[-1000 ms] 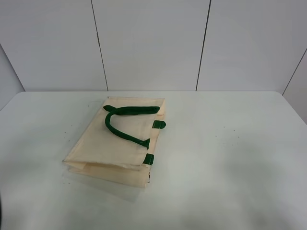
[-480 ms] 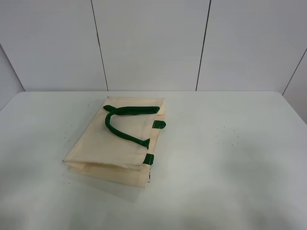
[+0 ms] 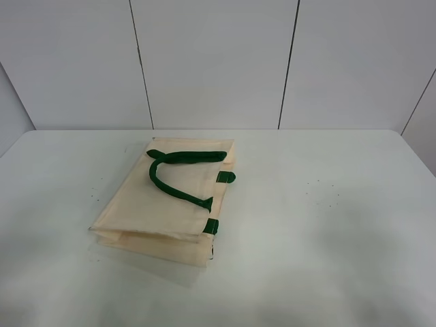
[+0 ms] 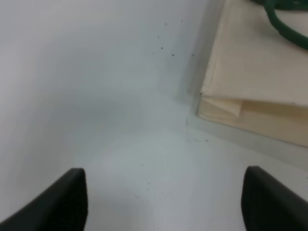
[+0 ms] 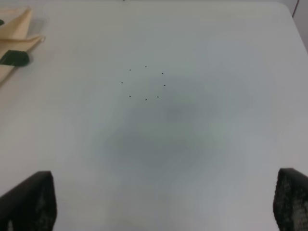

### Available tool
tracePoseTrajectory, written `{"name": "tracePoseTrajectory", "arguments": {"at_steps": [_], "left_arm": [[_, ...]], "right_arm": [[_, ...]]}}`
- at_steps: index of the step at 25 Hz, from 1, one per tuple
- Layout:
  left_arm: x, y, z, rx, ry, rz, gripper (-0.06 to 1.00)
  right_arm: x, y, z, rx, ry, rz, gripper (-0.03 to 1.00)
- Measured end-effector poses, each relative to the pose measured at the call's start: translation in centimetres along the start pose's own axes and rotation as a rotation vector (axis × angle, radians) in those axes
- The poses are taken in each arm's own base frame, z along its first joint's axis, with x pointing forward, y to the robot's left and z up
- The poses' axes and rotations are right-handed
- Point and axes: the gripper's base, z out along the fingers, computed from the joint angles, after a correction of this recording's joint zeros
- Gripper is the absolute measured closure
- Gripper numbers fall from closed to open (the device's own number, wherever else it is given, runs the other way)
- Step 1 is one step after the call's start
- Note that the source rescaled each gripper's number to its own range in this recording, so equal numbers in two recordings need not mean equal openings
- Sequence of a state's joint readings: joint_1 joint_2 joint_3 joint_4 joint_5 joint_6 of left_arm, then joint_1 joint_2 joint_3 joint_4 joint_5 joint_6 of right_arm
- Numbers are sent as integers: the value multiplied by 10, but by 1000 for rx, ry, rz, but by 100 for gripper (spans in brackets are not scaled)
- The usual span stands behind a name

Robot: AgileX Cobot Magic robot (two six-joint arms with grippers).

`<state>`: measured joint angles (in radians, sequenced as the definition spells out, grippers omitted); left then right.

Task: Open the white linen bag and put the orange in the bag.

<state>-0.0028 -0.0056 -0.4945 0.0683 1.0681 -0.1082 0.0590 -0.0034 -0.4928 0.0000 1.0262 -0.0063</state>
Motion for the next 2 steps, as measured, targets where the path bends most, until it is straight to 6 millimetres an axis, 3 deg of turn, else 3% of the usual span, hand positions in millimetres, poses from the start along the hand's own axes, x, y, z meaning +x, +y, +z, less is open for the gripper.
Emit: {"name": "tracePoseTrajectory", "arguments": {"at_steps": [2], "left_arm": [[0, 0, 0, 0, 0, 0, 2]], "right_arm": [[0, 0, 0, 0, 0, 0, -3]]}}
